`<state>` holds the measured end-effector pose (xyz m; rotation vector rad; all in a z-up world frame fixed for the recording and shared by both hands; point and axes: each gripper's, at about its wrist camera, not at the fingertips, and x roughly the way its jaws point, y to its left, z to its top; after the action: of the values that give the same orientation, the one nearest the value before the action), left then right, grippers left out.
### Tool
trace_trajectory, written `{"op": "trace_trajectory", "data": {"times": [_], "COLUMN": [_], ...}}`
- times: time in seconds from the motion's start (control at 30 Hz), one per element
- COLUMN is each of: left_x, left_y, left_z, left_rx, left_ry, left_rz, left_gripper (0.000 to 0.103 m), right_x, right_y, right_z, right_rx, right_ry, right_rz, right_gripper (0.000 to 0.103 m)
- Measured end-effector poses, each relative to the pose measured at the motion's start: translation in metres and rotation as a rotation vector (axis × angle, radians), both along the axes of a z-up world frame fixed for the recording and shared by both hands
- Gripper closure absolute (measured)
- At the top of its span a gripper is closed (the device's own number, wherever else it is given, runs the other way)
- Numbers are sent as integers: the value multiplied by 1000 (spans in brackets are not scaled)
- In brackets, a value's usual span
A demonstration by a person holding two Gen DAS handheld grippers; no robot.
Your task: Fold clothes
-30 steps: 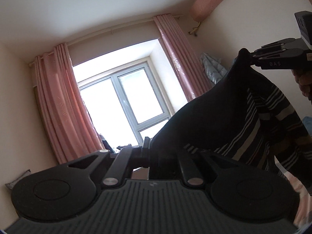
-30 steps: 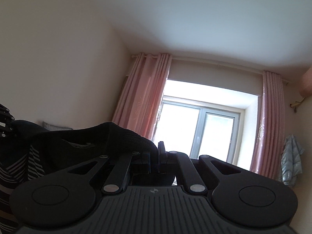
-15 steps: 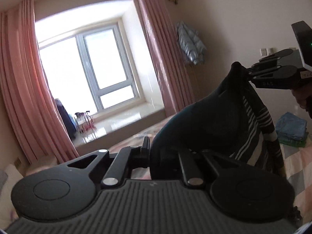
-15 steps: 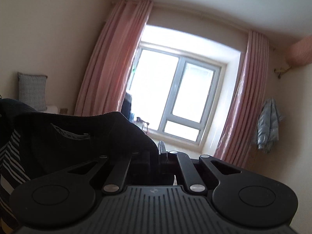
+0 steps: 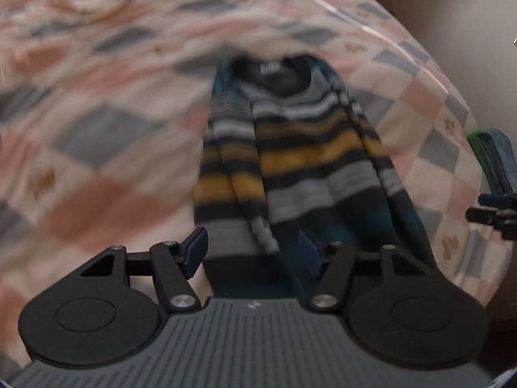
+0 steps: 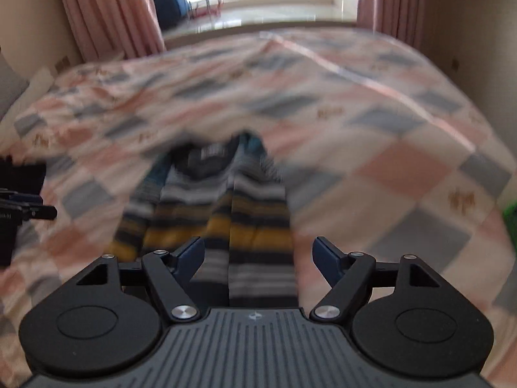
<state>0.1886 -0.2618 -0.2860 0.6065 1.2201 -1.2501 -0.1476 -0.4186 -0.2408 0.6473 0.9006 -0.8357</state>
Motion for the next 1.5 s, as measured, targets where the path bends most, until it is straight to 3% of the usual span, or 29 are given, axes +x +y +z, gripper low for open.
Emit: {"op": "trace_trajectory", "data": {"times": [0.07, 0.13, 0.23, 0.27, 0.3, 0.33, 0.37, 0.4, 0.43, 0.47, 0.57, 0.7, 0.77, 0.87, 0.9, 0.93, 1.0, 1.07, 1.1, 1.2, 1.27, 1.33, 1.5], "left_x": [-32, -61, -92, -101, -108, -113, -114, -112, -108, -102, -70, 20, 64, 108, 113, 111, 97, 65, 46, -13, -54, -85, -105], "left_y": [52, 90, 108, 109, 106, 107, 107, 105, 104, 104, 101, 96, 92, 91, 94, 101, 115, 131, 139, 161, 171, 179, 202], "left_z": [-20, -23, -18, -21, -19, -23, -29, -33, -31, -22, 16, 93, 122, 130, 127, 122, 108, 78, 59, -3, -36, -51, -61], "left_rx": [75, 116, 146, 162, 184, 208, 230, 239, 232, 217, 175, 130, 138, 213, 225, 222, 205, 206, 208, 208, 190, 142, 66], "left_ry": [88, 150, 152, 115, 66, 18, -18, -44, -80, -133, -312, -584, -712, -820, -811, -778, -699, -570, -475, -152, 18, 108, 157], "left_rz": [51, 87, 99, 86, 67, 53, 49, 56, 60, 56, 54, 205, 293, 397, 422, 443, 476, 479, 483, 507, 526, 545, 643], "left_gripper": [46, 43, 38, 40, 53, 84, 94, 100, 100, 100, 101, 100, 94, 81, 68, 52, 36, 37, 42, 66, 67, 58, 54], "right_x": [-17, -35, -52, -57, -60, -62, -62, -64, -65, -67, -79, -127, -163, -216, -228, -239, -251, -248, -247, -222, -197, -164, -122], "right_y": [46, 91, 127, 138, 144, 150, 151, 152, 150, 147, 128, 64, 19, -55, -69, -80, -83, -60, -49, 10, 47, 79, 109], "right_z": [-35, -48, -49, -47, -48, -49, -55, -63, -68, -72, -44, 23, 50, 70, 71, 70, 66, 56, 50, 7, -25, -45, -66], "right_rx": [101, 168, 213, 215, 204, 191, 177, 171, 183, 198, 97, -78, -164, -171, -144, -118, -78, -54, -43, 115, 269, 312, 111], "right_ry": [78, 123, 173, 191, 226, 265, 304, 332, 346, 358, 355, 348, 389, 433, 429, 423, 387, 315, 279, 124, 3, 5, 99], "right_rz": [27, 44, 95, 124, 159, 196, 232, 270, 302, 332, 358, 282, 182, -41, -103, -163, -232, -226, -224, -155, -76, 33, 258], "right_gripper": [29, 29, 21, 19, 18, 19, 22, 40, 87, 98, 98, 98, 98, 94, 83, 61, 52, 38, 34, 35, 44, 47, 47]}}
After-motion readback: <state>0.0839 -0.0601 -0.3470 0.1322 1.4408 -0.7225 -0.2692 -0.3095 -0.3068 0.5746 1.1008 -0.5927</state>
